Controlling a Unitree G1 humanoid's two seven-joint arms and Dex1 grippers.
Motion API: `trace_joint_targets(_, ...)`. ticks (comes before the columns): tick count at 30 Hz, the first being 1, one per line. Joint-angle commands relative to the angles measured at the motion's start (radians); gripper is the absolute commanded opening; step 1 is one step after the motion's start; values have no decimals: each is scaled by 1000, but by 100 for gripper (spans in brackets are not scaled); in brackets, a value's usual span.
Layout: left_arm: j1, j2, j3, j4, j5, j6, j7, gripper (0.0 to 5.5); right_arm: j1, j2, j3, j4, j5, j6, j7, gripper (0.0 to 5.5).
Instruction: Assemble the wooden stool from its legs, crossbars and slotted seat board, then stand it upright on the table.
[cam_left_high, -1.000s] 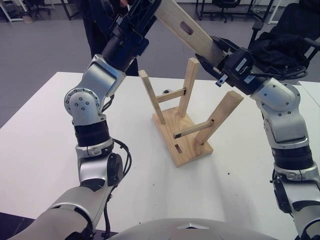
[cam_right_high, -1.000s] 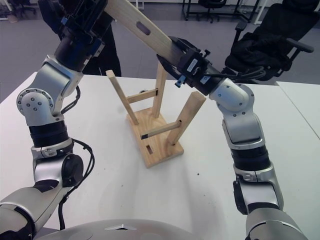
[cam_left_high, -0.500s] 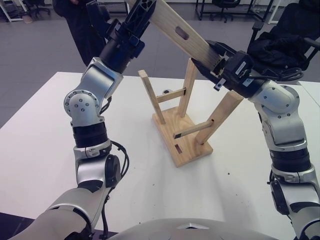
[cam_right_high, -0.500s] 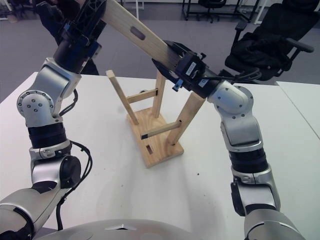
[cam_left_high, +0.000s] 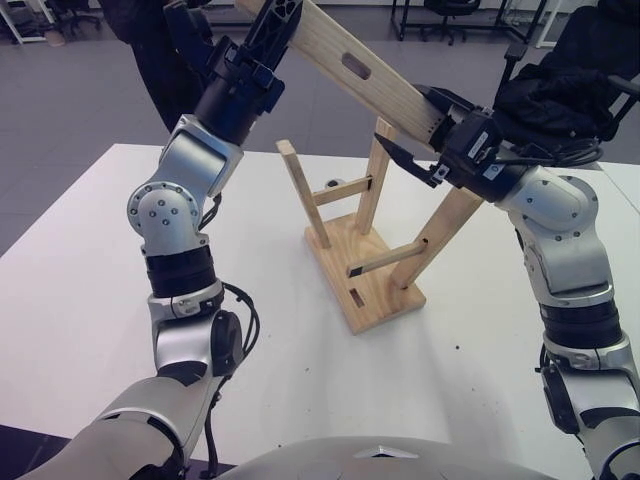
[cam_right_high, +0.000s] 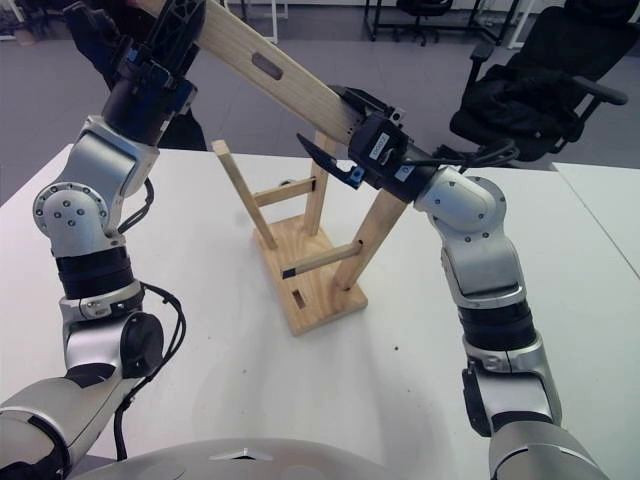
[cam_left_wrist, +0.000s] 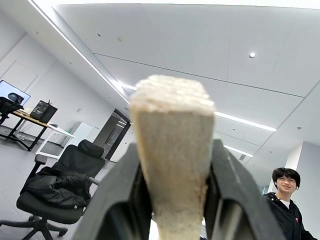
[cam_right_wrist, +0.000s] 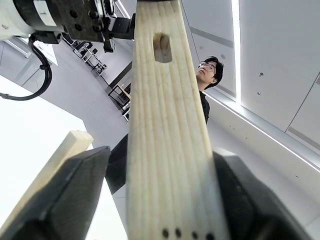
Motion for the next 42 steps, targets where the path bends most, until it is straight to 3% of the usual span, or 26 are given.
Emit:
trace_joint_targets(1,10,27,19,-17,13,-14,11,103,-21,-4,-2,-11,-14,-13,2,409)
trace_joint_targets(4,35,79,42,-36,16,1,15,103,-10,-15,-29,-30,-6,-1,-6,478)
trace_joint_targets(7,86,189,84,-75,4,42,12,103,5,-36,-159,-9,43,57,-57,536)
trace_joint_targets(12,182,324,87,-218,-20,114,-29,103,7,-47,-400,216,167,253,-191,540)
trace_joint_targets(17,299,394,40,-345,28,148,-38,103,173,-52,-322,433,64,181,-160,540)
trace_joint_targets(25,563,382,-11,-488,58,162,67,103,348,122,-71,762,-106,-137,-133,540)
trace_joint_targets(33,744,308,-2,-574,-152,143,474,103,546,99,81,449,-83,-125,25,540)
trace_joint_targets(36,790,307,-11,-579,-122,136,581,103,593,99,106,321,-60,-73,49,540)
trace_joint_targets(42,821,305,-35,-558,26,97,637,103,598,145,162,263,-59,-43,50,540)
